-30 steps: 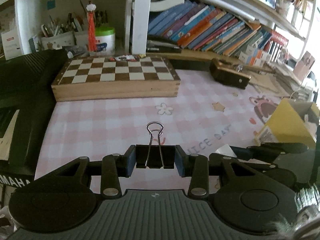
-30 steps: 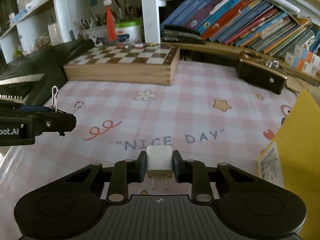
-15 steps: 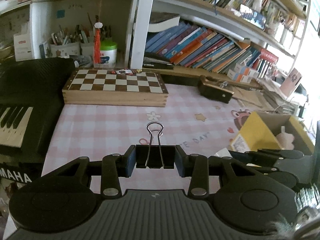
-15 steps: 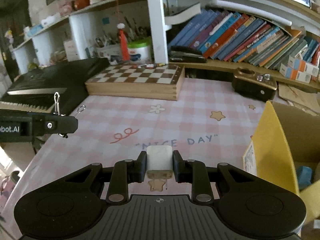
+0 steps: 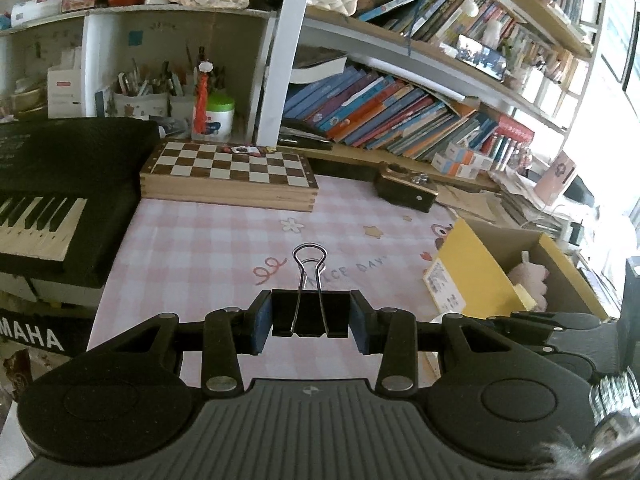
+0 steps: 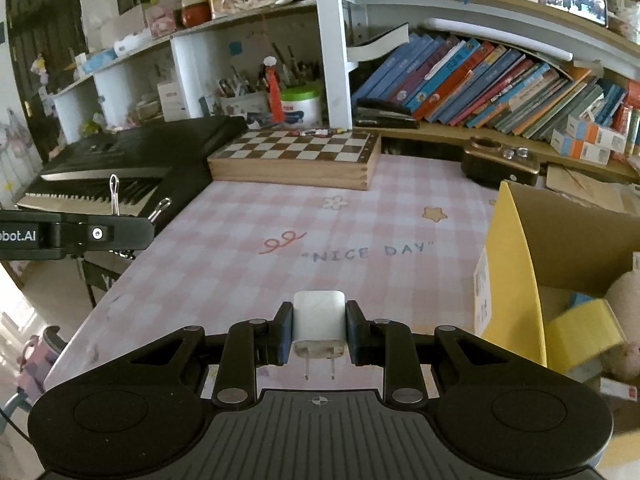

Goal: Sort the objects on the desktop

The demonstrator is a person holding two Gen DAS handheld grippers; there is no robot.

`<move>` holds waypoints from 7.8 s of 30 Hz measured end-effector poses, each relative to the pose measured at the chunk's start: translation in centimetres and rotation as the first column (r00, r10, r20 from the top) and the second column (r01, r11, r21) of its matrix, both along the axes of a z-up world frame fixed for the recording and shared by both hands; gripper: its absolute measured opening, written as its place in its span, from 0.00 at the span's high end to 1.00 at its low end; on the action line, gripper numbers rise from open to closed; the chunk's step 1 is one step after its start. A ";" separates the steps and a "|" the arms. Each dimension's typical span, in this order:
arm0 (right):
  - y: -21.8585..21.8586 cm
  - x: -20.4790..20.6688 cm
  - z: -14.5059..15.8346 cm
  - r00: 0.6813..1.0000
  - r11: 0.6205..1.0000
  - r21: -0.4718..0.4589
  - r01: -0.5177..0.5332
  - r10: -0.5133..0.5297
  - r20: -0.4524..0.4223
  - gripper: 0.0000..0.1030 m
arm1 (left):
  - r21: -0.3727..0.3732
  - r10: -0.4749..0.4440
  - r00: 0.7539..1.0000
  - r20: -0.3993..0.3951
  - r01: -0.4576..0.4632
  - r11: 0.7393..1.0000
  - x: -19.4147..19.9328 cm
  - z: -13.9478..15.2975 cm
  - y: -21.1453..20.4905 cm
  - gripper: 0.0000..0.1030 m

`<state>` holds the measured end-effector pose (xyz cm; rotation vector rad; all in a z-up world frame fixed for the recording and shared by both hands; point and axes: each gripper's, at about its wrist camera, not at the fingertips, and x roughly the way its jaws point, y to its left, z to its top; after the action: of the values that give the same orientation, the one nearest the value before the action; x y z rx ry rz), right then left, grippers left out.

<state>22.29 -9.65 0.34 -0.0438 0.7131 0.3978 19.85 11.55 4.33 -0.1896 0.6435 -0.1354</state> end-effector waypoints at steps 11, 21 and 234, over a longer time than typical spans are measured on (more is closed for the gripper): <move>0.1 -4.9 0.0 0.999 1.000 0.005 0.000 0.000 -0.050 0.75 | -0.031 -0.005 1.000 0.015 0.006 1.000 -5.3 0.1 0.4 0.64; 1.0 -10.0 0.3 0.999 1.000 0.009 0.006 -0.005 -0.052 0.75 | -0.033 -0.012 1.000 0.019 0.012 0.999 -10.8 0.3 1.1 0.64; -14.3 -23.4 0.1 0.958 0.962 -0.039 0.269 -0.263 0.116 0.08 | 0.277 0.243 0.966 0.088 -0.258 0.926 -24.4 -3.0 -16.5 0.00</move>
<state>-1.08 -23.95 0.48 -0.0201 0.6112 0.1170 -4.60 -4.95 1.35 0.0134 0.5743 0.1996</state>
